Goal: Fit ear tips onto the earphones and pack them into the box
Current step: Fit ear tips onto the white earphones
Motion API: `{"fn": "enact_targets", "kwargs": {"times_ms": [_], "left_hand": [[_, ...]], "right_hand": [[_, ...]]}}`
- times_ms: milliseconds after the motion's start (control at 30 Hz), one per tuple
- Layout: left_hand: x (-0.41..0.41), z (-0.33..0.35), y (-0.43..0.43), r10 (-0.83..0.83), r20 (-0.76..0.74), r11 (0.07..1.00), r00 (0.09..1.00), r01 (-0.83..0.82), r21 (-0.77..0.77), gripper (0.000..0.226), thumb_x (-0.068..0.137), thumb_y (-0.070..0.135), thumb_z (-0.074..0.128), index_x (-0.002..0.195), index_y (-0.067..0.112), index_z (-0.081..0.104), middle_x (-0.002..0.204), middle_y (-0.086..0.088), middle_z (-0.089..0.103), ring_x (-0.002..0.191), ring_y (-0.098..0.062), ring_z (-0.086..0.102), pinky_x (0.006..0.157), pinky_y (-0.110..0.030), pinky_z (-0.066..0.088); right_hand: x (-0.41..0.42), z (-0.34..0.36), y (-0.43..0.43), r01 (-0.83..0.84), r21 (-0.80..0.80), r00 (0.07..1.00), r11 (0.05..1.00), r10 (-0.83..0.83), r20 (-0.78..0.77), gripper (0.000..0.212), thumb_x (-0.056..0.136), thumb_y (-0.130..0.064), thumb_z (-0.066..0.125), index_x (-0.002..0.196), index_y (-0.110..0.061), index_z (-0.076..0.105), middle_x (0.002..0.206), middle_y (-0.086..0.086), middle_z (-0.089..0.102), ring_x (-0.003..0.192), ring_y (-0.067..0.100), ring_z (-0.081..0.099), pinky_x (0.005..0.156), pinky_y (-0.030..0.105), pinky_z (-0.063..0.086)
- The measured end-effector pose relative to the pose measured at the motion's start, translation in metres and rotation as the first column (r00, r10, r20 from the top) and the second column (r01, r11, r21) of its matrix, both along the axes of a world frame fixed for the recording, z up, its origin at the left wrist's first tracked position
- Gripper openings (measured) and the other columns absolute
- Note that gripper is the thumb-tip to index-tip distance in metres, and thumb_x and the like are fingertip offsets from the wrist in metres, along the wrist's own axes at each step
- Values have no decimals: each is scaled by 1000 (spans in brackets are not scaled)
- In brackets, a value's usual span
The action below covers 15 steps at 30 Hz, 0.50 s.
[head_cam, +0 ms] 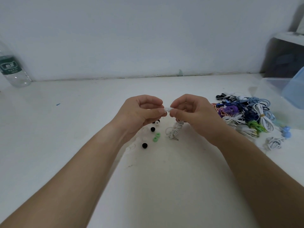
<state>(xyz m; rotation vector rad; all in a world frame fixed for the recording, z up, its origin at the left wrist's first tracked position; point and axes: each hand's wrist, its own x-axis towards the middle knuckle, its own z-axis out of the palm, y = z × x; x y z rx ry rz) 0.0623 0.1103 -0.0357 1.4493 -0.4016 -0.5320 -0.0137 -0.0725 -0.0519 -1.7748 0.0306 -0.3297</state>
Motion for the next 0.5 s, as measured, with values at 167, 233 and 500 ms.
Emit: {"fn": "enact_targets", "kwargs": {"times_ms": [167, 233, 500], "left_hand": [[0, 1, 0, 19, -14, 1000, 1000, -19, -7, 21, 79, -3, 77, 95, 8, 70, 95, -14, 77, 93, -30, 75, 82, -30, 58], [-1, 1, 0, 30, -24, 999, 999, -31, -14, 20, 79, -4, 77, 94, 7, 69, 95, -14, 77, 92, -29, 75, 81, -29, 59], [-1, 2, 0, 52, -40, 999, 998, -52, -16, 18, 82, -5, 74, 96, 5, 70, 98, -13, 78, 92, -25, 76, 84, -29, 59]], "right_hand": [[0, 1, 0, 14, 3, 1000, 1000, -14, -9, 8, 87, -6, 75, 92, -8, 70, 72, 2, 71, 67, 19, 59, 71, 35, 49], [0, 1, 0, 28, -2, 1000, 1000, -28, -7, 7, 86, -7, 76, 91, -10, 71, 72, 3, 72, 66, 18, 60, 70, 34, 51], [-2, 3, 1, 99, 0, 995, 995, -99, -18, 7, 85, -11, 77, 89, -10, 72, 79, 10, 76, 64, 12, 62, 70, 36, 49]]}}
